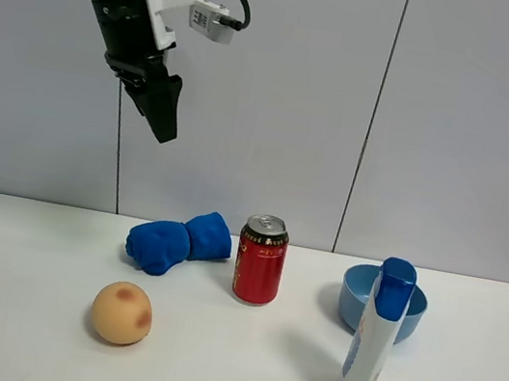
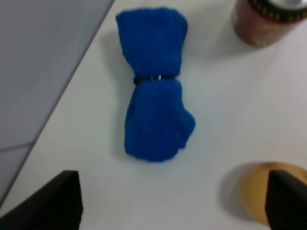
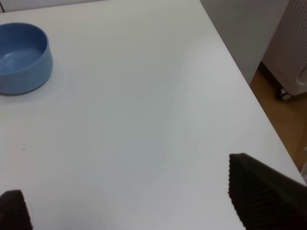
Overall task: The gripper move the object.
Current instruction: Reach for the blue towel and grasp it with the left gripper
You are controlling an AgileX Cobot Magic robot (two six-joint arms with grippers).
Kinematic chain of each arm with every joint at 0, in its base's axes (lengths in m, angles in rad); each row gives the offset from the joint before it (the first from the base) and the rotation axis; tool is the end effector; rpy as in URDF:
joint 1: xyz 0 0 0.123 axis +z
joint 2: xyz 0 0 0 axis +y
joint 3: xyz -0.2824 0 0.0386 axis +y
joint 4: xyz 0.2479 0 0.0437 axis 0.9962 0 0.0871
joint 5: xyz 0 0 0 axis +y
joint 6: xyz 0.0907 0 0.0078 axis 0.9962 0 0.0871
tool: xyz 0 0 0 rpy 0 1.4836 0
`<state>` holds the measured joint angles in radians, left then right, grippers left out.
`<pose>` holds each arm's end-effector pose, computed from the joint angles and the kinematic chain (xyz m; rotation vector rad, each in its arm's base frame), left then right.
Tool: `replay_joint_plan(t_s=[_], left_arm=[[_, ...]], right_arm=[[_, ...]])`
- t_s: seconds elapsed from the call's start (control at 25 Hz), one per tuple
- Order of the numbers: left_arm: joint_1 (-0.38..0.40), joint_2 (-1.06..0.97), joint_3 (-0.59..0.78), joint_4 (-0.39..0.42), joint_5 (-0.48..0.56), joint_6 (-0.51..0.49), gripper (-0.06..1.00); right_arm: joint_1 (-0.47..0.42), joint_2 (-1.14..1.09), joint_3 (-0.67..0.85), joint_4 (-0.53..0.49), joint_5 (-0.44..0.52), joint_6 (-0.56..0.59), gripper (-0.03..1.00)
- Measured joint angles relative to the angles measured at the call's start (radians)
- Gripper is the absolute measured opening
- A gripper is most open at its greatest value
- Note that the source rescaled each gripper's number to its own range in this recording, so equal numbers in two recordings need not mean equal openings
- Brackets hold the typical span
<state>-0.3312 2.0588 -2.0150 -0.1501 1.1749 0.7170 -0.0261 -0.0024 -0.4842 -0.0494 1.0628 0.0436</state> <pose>0.4258 -0.1597 0.3056 1.3104 2.3394 -0.0848 -0.0037 -0.0038 0.2727 0.0737 2.0578 -0.0485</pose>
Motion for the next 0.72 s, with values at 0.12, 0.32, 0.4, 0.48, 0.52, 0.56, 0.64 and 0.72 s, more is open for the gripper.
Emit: replay_joint_plan(t_s=[0.12, 0.32, 0.4, 0.48, 0.52, 0.56, 0.64, 0.72], left_arm=[[-0.025, 0.072, -0.079, 0.027, 0.008, 0.0, 0.89], [-0.041, 0.155, -0.119, 0.089, -0.001, -0.007, 0.99], [-0.041, 0.192, -0.121, 0.104, -0.014, -0.028, 0.99], [-0.041, 0.224, -0.121, 0.113, -0.024, -0.05, 1.0], [-0.041, 0.241, -0.121, 0.114, -0.028, -0.058, 1.0], [-0.041, 0.257, -0.121, 0.113, -0.031, -0.066, 1.0], [-0.041, 0.284, -0.121, 0.099, -0.038, -0.079, 1.0], [-0.041, 0.308, -0.121, 0.08, -0.051, -0.082, 1.0]], right_arm=[[0.0, 0.0, 0.0, 0.0, 0.0, 0.0, 1.0], [0.0, 0.0, 0.0, 0.0, 0.0, 0.0, 1.0], [0.0, 0.0, 0.0, 0.0, 0.0, 0.0, 1.0], [0.0, 0.0, 0.0, 0.0, 0.0, 0.0, 1.0], [0.0, 0.0, 0.0, 0.0, 0.0, 0.0, 1.0], [0.0, 0.0, 0.0, 0.0, 0.0, 0.0, 1.0], [0.0, 0.0, 0.0, 0.0, 0.0, 0.0, 1.0], [0.0, 0.0, 0.0, 0.0, 0.0, 0.0, 1.0]])
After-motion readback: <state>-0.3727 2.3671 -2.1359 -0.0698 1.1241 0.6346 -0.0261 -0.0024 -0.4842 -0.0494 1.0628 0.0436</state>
